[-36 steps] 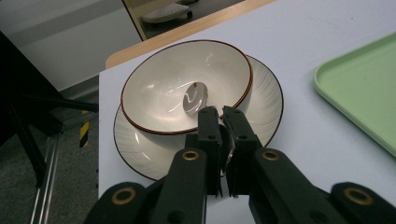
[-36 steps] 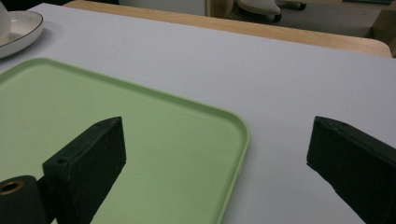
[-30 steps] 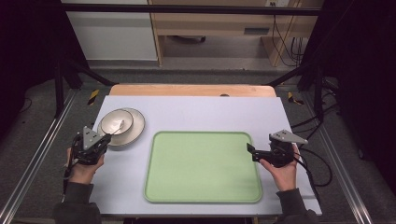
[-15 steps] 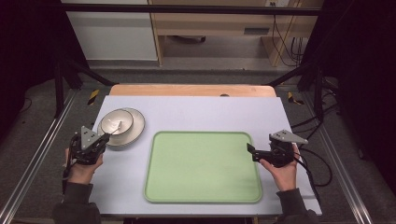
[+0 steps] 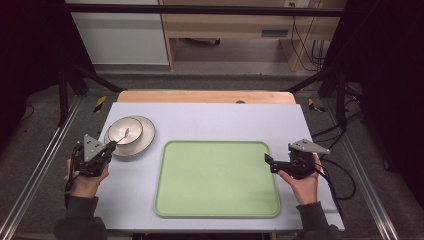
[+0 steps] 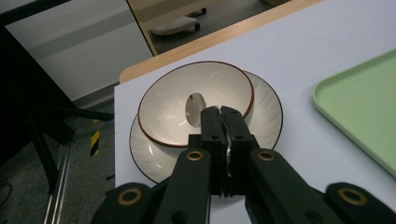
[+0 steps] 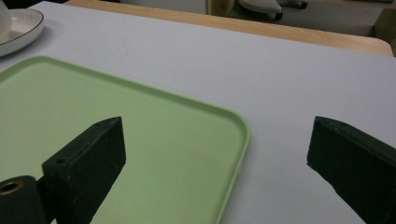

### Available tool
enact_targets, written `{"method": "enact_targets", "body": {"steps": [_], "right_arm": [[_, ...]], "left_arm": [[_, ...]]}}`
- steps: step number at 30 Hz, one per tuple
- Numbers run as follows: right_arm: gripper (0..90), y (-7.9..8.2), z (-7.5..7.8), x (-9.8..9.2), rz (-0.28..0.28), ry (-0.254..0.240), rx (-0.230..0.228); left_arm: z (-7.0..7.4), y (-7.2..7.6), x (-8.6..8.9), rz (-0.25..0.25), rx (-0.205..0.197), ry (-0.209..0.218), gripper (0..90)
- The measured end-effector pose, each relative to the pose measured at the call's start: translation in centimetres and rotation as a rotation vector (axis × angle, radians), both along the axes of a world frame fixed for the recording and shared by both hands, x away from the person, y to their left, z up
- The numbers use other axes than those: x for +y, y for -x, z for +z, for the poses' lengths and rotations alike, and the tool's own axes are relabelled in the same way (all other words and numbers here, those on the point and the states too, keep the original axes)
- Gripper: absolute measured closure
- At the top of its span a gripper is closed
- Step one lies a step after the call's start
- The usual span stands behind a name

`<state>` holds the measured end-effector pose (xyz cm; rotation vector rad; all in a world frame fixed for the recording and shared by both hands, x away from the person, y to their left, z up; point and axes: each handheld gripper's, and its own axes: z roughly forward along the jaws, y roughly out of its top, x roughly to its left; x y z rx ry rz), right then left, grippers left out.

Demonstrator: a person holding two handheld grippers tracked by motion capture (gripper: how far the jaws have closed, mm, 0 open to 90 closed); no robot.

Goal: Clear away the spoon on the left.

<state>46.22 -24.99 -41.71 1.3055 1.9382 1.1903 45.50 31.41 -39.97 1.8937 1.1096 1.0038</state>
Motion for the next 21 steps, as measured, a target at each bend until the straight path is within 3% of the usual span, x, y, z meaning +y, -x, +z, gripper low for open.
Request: {"method": "enact_targets", "body": {"steps": [21], "right_arm": [[4.4,0.0,0.0,0.0,0.006,0.003,0.002]], "left_arm": [[1.6,1.2,-0.9,-0.035,-0.055,-0.011,88.8]]}}
